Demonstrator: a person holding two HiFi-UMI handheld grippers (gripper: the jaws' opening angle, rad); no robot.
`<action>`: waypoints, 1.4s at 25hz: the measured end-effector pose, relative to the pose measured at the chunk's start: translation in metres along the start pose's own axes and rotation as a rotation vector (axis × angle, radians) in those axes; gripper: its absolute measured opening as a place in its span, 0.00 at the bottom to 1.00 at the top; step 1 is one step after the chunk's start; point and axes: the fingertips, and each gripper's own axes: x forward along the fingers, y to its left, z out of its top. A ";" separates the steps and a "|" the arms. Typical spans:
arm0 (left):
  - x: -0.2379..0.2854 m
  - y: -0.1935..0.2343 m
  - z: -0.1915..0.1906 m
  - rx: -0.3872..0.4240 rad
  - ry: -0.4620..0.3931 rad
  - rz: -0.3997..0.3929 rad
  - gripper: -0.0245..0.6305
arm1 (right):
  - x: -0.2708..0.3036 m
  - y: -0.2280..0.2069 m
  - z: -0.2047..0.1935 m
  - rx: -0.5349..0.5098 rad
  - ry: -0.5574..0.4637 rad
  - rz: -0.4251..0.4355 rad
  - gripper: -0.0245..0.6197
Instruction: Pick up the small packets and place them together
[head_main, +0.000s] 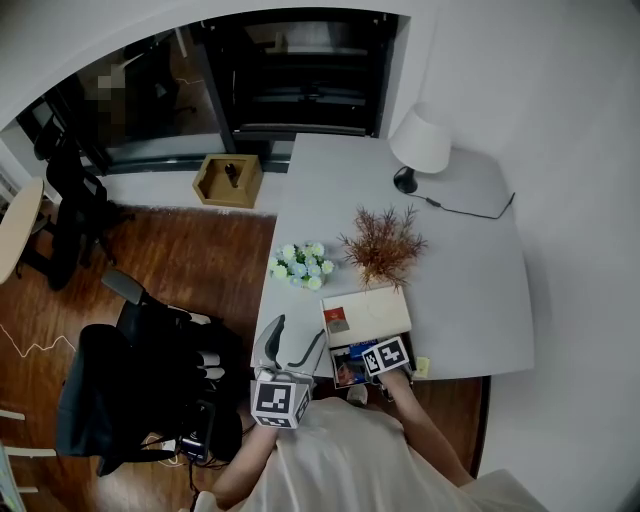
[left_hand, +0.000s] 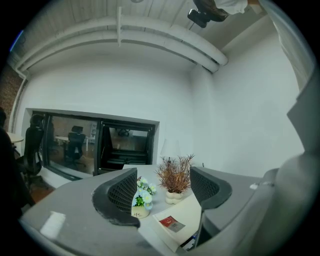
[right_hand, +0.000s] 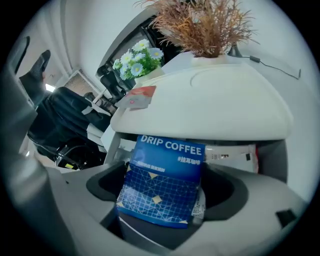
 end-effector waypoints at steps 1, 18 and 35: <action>-0.001 0.000 0.000 0.000 0.001 0.001 0.54 | -0.001 0.000 -0.001 0.000 0.009 0.008 0.77; 0.004 -0.005 0.000 0.001 0.001 -0.013 0.53 | -0.008 0.003 0.001 -0.052 -0.049 0.140 0.46; 0.008 -0.001 -0.002 0.003 0.002 -0.008 0.52 | -0.050 0.010 0.004 -0.028 -0.165 0.166 0.11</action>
